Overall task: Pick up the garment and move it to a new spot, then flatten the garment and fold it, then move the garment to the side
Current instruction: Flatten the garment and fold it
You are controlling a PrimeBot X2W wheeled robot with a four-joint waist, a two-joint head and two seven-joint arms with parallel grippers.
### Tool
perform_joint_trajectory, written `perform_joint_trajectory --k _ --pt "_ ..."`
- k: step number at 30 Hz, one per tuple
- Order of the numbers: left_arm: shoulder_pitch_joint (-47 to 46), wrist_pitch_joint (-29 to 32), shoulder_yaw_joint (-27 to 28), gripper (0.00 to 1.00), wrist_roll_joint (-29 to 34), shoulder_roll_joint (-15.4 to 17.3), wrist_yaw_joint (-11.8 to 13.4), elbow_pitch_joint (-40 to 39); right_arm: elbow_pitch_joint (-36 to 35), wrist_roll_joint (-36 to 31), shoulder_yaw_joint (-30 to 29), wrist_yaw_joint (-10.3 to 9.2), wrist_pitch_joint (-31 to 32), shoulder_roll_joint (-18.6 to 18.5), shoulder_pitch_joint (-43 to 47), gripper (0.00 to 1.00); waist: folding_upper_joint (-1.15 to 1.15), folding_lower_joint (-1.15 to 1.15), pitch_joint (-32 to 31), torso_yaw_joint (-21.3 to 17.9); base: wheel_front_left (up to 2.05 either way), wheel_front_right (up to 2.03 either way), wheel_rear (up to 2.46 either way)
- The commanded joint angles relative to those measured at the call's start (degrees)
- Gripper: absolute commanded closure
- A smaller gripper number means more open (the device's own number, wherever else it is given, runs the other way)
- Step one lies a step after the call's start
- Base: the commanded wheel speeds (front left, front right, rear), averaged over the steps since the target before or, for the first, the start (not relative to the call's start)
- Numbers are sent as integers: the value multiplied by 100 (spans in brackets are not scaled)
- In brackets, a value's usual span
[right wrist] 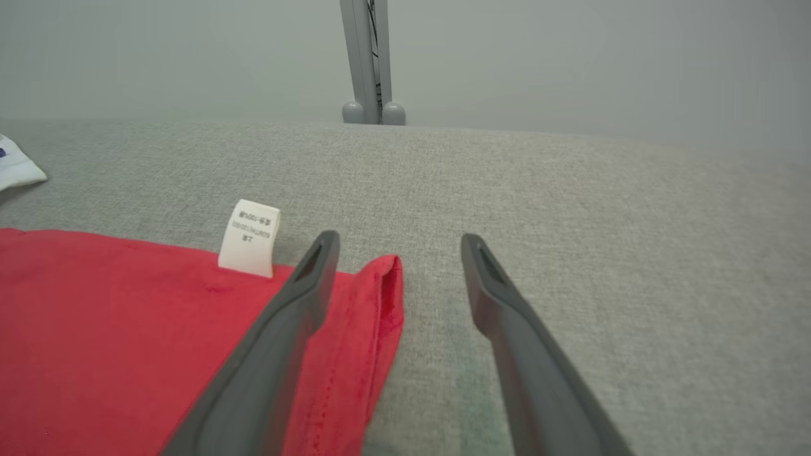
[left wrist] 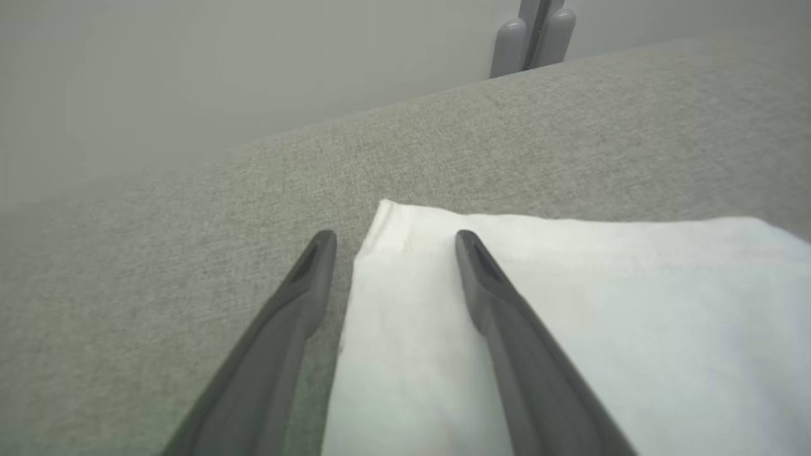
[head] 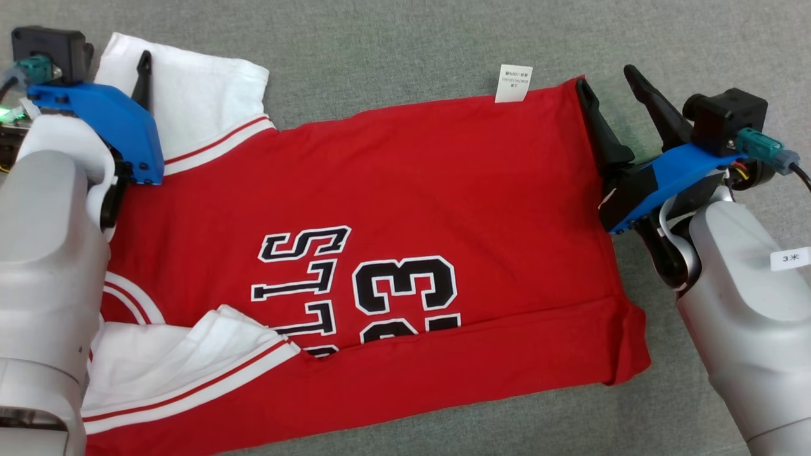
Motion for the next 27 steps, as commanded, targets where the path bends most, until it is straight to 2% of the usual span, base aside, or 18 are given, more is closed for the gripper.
perform_joint_trajectory --k 1,8,9,10,11,12,13,18,27 --pt "-119 59 -44 0 -72 41 -1 64 38 42 40 3 -35 -26 -119 0 -2 -1 40 -13 0 0 0" --pt "-196 395 -347 0 -492 14 -1 330 282 221 285 3 -127 -24 -296 0 -2 -1 133 -77 0 0 0" --pt "-208 448 -384 18 -574 8 -1 348 317 254 316 3 -130 -35 -319 0 -2 -1 132 -79 0 0 0" --pt "-224 479 -427 51 -637 15 -2 355 349 275 345 3 -147 -48 -336 0 -2 -1 128 -80 0 0 0" --pt "-238 497 -465 66 -682 25 -1 357 379 296 367 3 -161 -59 -348 0 -2 -1 118 -78 0 0 0" --pt "-246 518 -508 66 -725 41 -2 362 414 308 395 3 -165 -68 -362 0 -2 -1 102 -76 0 0 0" --pt "-251 535 -556 100 -767 73 -1 365 443 324 420 3 -161 -77 -380 0 -2 -1 86 -73 0 0 0" --pt "-304 303 -754 100 -942 141 -1 236 517 719 536 3 3 -58 -472 0 -2 -1 12 -19 0 0 0" --pt "-443 -48 -1142 100 -1175 56 -1 84 937 954 779 3 387 -219 -742 0 -2 -1 11 206 0 0 0"
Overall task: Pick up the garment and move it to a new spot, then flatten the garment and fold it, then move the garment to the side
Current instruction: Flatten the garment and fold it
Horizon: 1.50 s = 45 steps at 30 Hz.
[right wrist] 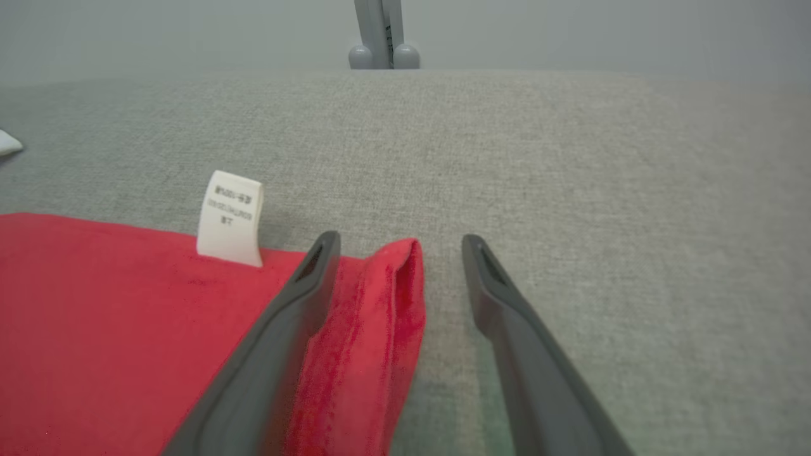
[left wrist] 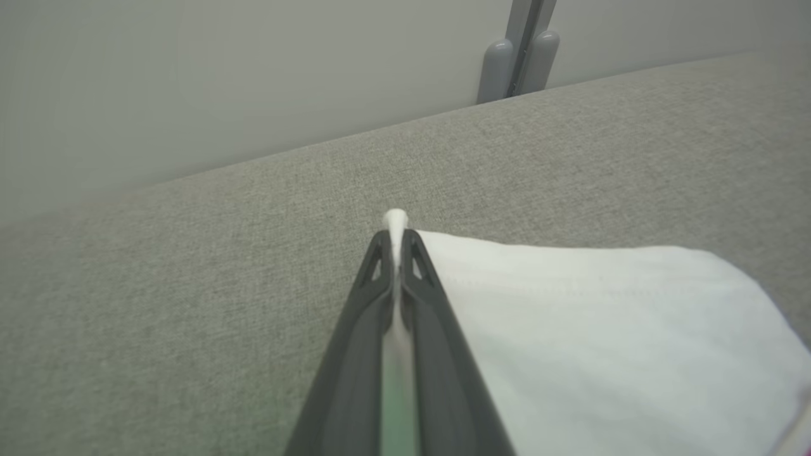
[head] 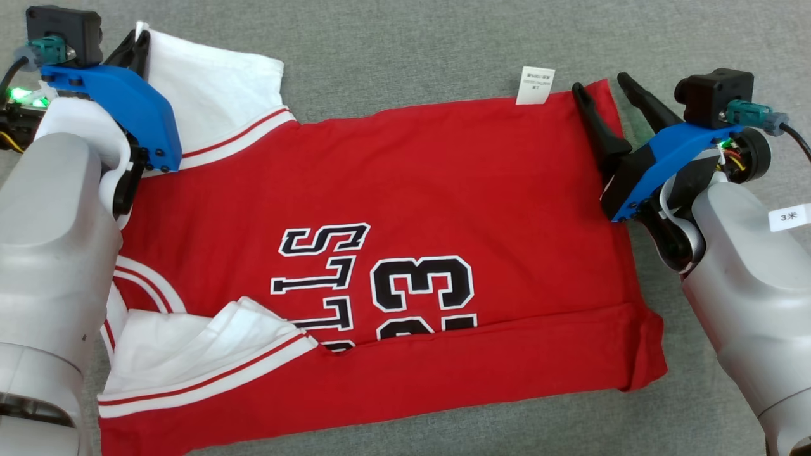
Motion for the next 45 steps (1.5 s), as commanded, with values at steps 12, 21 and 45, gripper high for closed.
perform_joint_trajectory --k 12,21,45 --pt "-172 -437 -425 100 -345 -61 0 -72 527 399 389 2 449 -51 -236 100 -1 0 -43 170 0 0 0" --pt "118 -964 -593 100 -676 -119 0 -225 546 494 467 2 -169 -174 -127 100 -1 0 -345 280 0 0 0" --pt "2219 -1359 69 100 -547 235 339 -2782 -26 496 458 2 -939 -545 874 100 -1 0 -797 560 0 0 0"
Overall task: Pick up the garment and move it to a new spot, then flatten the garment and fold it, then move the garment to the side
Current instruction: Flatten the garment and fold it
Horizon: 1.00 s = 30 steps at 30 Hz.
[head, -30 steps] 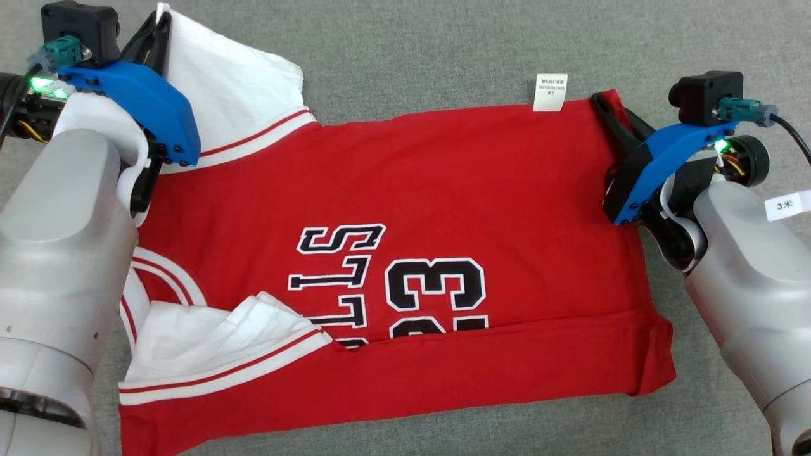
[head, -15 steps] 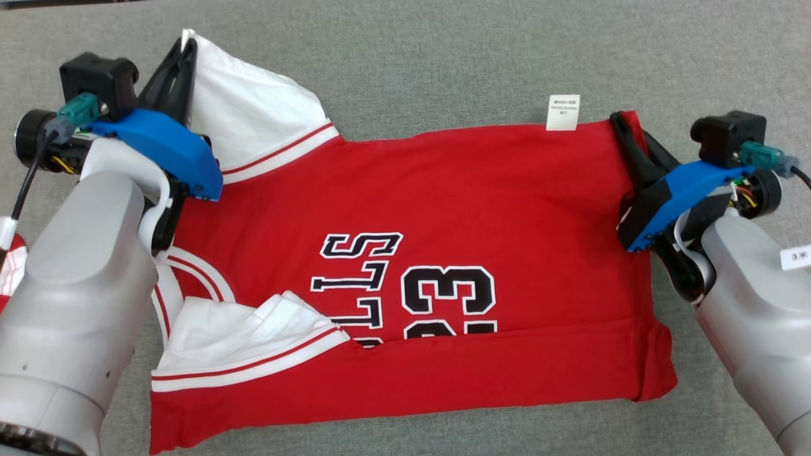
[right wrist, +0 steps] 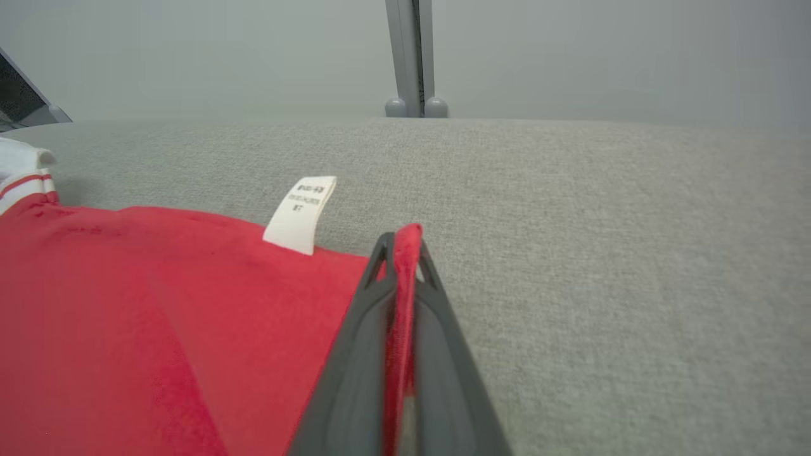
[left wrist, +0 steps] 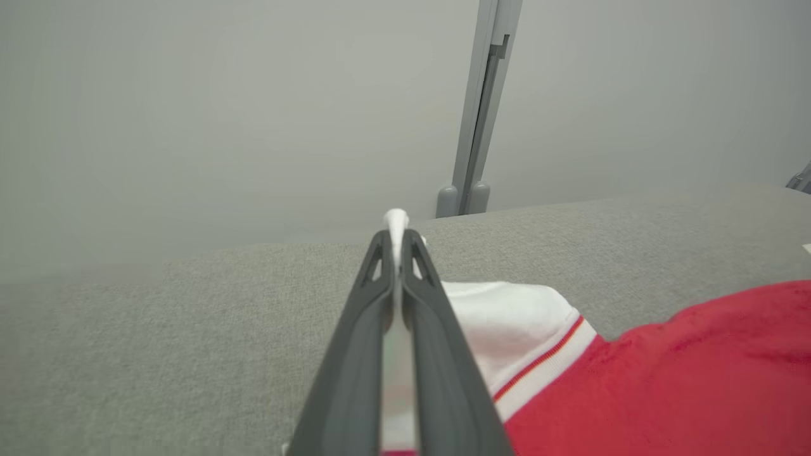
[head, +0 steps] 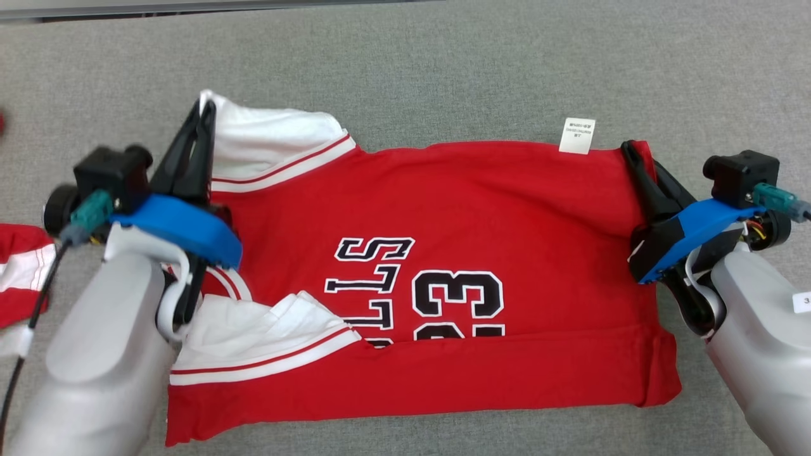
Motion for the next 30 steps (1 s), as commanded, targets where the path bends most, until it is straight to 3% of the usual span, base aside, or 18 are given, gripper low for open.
perform_joint_trajectory --k 1,7,13,30 --pt "157 -24 82 100 47 18 44 -124 -77 -68 -65 1 -24 -45 125 100 0 0 -14 1 0 0 0" --pt "1023 -25 526 100 208 -70 175 -786 -491 -365 -432 1 -23 -24 616 100 0 0 -122 51 0 0 0" --pt "1651 -25 864 100 415 -237 135 -1203 -907 -685 -763 1 -23 30 1124 100 0 0 -223 104 0 0 0" --pt "2859 -26 1780 100 796 -738 -2 -1531 -1818 -1241 -1406 1 -25 231 2286 100 0 0 -460 93 0 0 0"
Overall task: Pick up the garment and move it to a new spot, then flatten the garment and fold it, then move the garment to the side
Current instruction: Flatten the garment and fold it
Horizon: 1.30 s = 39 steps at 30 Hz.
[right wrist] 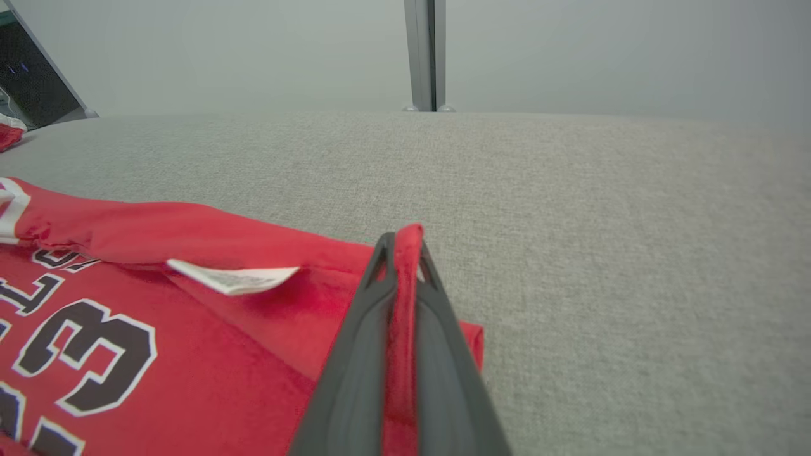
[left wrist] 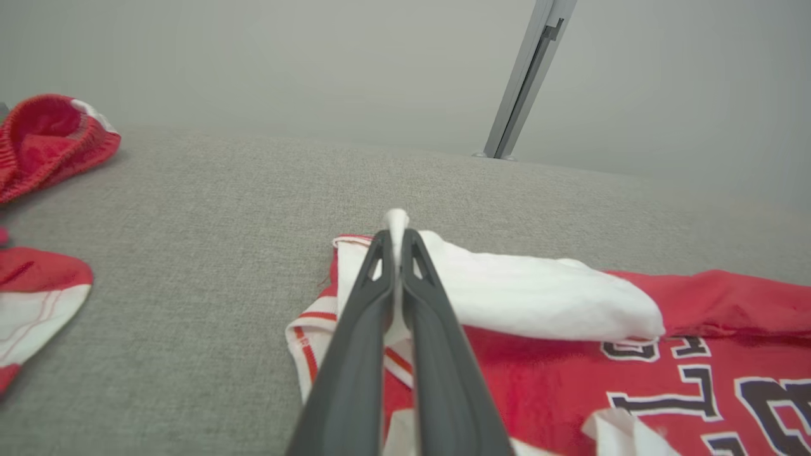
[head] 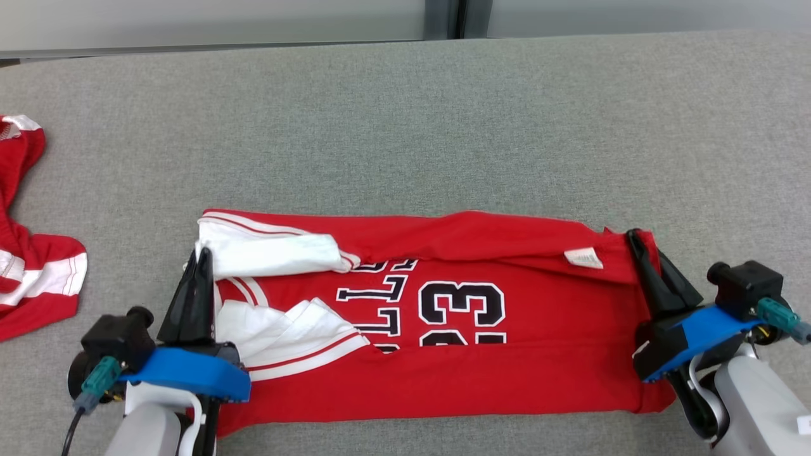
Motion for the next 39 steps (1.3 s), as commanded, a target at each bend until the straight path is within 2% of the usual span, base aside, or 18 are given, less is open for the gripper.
perform_joint_trajectory --k 1,4,5,6,7,8,19,27,39 --pt "107 -26 75 100 22 -40 -27 -7 -75 -23 -52 1 -16 24 156 100 0 0 -20 -14 0 0 0" --pt "238 -26 198 100 81 -137 -49 -35 -195 -44 -136 1 -17 63 302 100 0 0 -54 -36 0 0 0" --pt "292 -26 247 100 101 -170 -54 -44 -221 -24 -189 1 -16 69 343 71 0 0 -63 -44 0 0 0" --pt "338 -26 289 100 125 -197 -58 -51 -250 -17 -246 1 -17 76 381 28 0 0 -79 -52 0 0 0" --pt "371 -26 333 47 141 -231 -68 -74 -280 -6 -286 1 -16 100 421 0 0 0 -88 -56 0 0 0" --pt "410 -26 387 0 167 -269 -76 -95 -316 -10 -312 1 -17 118 455 0 0 0 -103 -62 0 0 0" --pt "716 -26 1148 0 806 -644 -79 -791 -846 -131 -855 2 -16 249 889 0 0 0 -289 -58 0 0 0" --pt "822 -25 1602 0 1464 -898 -29 -1366 -37 -29 -899 2 -17 355 659 0 0 0 -319 -24 0 0 0" --pt "822 -25 1528 0 1932 -1003 161 -1405 1285 459 -330 1 -3 558 273 0 0 0 -248 37 0 0 0"
